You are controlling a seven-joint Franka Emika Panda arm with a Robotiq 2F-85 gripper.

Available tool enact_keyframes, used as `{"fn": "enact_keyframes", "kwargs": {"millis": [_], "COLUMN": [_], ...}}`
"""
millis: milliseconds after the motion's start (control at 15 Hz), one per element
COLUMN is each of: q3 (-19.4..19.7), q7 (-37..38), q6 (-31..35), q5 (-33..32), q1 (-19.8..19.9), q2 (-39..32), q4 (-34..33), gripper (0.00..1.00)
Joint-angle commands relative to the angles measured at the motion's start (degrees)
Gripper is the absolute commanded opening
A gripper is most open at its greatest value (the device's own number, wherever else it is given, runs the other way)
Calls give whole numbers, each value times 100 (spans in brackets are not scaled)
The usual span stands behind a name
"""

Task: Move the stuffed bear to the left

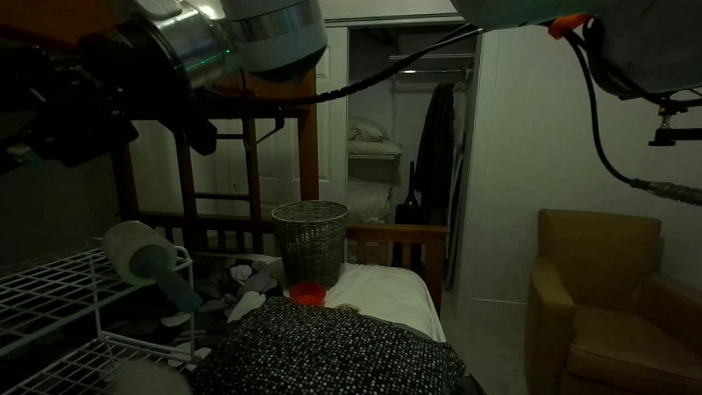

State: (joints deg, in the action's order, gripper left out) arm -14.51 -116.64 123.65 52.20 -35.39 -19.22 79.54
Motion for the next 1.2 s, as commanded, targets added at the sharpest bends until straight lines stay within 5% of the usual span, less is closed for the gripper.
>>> {"fn": "enact_keyframes", "kwargs": {"millis": [0,400,667,867,1000,1067,1133], "q3": [2,27,127,254,-142,-232,-268], "q7": [-199,-772,-1054,-1308,-1663,-1259,-1301], "q6": [-9,-295,-325,180,892,430,513], "q5": [-4,44,-57,60,466,114,167], "q1": [35,285,435,513,959,950,1023], "q2": [31,480,1149,1884,2336,1581,1734], "q4": [-38,354,1186,2042,2524,1639,1770], "gripper": [100,100,100,100,100,100,100]}}
